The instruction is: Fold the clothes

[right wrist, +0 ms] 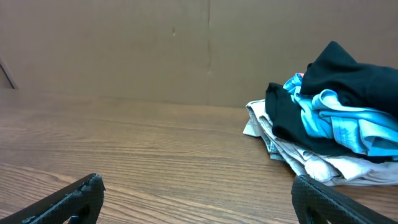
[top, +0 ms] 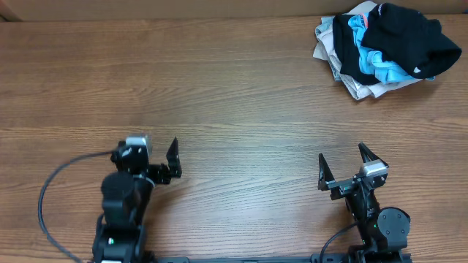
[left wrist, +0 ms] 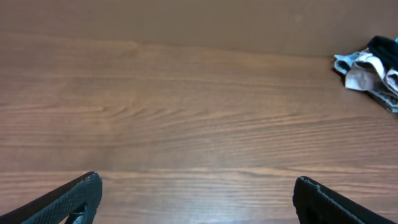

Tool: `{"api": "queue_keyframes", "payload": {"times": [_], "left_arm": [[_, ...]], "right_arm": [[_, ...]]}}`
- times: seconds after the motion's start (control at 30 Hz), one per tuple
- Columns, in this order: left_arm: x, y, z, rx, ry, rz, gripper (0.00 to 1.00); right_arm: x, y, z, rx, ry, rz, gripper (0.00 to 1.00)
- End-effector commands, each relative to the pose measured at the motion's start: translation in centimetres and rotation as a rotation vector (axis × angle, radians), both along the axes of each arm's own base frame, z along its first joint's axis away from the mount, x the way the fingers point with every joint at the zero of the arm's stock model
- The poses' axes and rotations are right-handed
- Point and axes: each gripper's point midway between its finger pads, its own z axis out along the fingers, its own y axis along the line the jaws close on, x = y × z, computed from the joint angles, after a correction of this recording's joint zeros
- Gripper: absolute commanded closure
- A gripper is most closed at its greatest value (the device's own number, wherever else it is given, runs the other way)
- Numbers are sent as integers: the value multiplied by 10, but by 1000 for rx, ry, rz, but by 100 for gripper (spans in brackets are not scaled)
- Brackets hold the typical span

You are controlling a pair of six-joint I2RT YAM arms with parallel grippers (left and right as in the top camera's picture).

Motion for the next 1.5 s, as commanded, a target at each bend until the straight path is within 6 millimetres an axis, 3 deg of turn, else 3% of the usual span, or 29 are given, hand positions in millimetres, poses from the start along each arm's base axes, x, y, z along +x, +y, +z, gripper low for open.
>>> {"api": "queue_keyframes", "payload": {"times": [0.0,0.37,0.63,1.47], "left_arm": [[-12,9,12,10,-97,45,0],[-29,24,11,16,-218,127,0],[-35,32,-1,17,-228,151,0],[-36,27,-1,13,-227,123,0]], "right_arm": [[0,-1,-1,3,-6,-6,0],[0,-1,-1,3,-6,-6,0],[0,-1,-1,3,-6,-6,0],[0,-1,-1,3,-6,-6,0]]}}
